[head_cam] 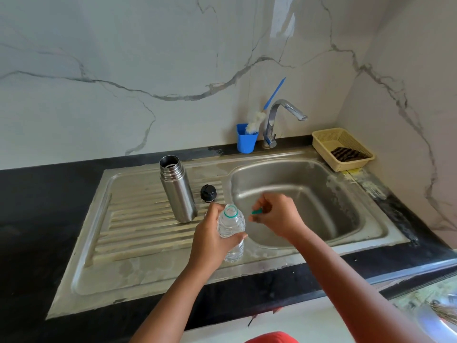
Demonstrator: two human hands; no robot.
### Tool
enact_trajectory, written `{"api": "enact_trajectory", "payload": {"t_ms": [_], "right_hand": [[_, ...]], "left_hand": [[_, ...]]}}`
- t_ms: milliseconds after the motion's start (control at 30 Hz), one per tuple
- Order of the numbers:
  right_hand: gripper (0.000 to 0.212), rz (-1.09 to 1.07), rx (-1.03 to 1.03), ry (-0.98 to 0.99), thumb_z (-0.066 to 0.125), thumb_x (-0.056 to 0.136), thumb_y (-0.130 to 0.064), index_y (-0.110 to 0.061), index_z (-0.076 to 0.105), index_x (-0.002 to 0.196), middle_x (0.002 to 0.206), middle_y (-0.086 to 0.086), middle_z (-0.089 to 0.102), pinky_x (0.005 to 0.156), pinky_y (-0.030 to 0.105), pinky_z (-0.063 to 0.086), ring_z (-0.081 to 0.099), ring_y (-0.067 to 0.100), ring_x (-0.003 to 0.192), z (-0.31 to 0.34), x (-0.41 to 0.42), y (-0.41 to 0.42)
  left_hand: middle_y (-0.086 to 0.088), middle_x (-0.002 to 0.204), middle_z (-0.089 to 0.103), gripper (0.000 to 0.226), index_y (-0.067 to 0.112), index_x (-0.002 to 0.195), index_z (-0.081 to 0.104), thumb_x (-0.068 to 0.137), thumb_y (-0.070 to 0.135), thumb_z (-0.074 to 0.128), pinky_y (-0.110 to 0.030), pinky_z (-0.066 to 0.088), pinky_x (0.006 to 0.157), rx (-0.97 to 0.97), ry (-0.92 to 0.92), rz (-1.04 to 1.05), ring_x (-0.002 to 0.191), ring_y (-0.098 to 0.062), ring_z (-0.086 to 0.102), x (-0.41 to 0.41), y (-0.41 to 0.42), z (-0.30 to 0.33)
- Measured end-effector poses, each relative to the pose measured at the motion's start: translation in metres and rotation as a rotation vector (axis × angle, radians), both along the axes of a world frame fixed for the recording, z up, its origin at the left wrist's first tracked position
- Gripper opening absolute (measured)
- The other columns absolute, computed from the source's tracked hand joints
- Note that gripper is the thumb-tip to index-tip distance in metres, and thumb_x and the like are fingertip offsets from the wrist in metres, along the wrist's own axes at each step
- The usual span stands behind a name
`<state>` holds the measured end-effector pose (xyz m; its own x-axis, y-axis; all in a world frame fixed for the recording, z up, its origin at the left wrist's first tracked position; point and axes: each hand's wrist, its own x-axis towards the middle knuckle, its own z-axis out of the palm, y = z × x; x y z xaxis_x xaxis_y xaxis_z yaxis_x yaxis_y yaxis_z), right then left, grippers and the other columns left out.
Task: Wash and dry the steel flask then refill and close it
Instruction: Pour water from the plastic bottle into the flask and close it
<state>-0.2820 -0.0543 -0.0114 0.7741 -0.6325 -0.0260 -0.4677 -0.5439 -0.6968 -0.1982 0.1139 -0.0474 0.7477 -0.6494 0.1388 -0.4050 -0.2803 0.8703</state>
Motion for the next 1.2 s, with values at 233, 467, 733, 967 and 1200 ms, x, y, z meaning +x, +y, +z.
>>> {"api": "enact_trajectory", "payload": {"t_ms": [233,467,733,967,1200], "right_hand": [[0.03,0.076,0.026,0.272,0.084,0.074,-0.02,-0.027,0.057,0.062,0.074,-0.013,0.056,0.061,0.017,0.04,0.057,0.009,0.07,-0.084,-0.013,0.017],[0.032,0.159,-0.056,0.31,0.077,0.075,-0.007,-0.032,0.058,0.069,0.092,-0.011,0.061,0.073,0.019,0.046,0.062,0.012,0.085,-0.096,-0.014,0.02],[0.027,0.244,-0.03,0.369,0.067,0.08,-0.004,-0.024,0.063,0.096,0.106,-0.006,0.067,0.088,0.028,0.053,0.063,0.011,0.099,-0.081,-0.006,0.009],[0.016,0.249,-0.077,0.194,0.067,0.086,-0.014,-0.02,0.067,0.101,0.107,-0.004,0.072,0.09,0.031,0.053,0.067,0.014,0.1,-0.006,0.026,-0.005],[0.018,0.44,-0.168,0.082,0.068,0.089,-0.027,-0.018,0.064,0.104,0.103,-0.002,0.067,0.091,0.034,0.052,0.062,0.013,0.095,0.067,0.098,0.008]], "left_hand": [[0.016,0.081,0.061,0.052,0.021,0.103,0.051,0.068,0.025,0.09,-0.009,0.039,0.063,-0.008,-0.017,0.002,0.075,0.005,0.057,-0.001,0.001,-0.001],[0.015,0.087,0.062,0.051,0.026,0.103,0.05,0.07,0.029,0.089,-0.01,0.039,0.065,-0.018,-0.027,-0.003,0.08,0.003,0.056,-0.002,0.001,-0.006],[0.014,0.105,0.068,0.058,0.036,0.113,0.047,0.071,0.041,0.085,-0.036,0.056,0.083,-0.04,0.019,-0.005,0.097,-0.002,0.065,-0.001,0.003,-0.017],[0.029,0.14,0.045,0.088,0.046,0.142,0.037,0.068,0.047,0.086,-0.004,0.036,0.097,-0.134,0.05,-0.041,0.13,0.009,0.042,0.0,0.01,-0.016],[0.015,0.141,0.047,0.059,0.036,0.133,0.047,0.083,0.063,0.064,-0.025,0.047,0.102,-0.369,-0.071,0.249,0.128,0.0,0.048,0.051,0.027,0.017]]}}
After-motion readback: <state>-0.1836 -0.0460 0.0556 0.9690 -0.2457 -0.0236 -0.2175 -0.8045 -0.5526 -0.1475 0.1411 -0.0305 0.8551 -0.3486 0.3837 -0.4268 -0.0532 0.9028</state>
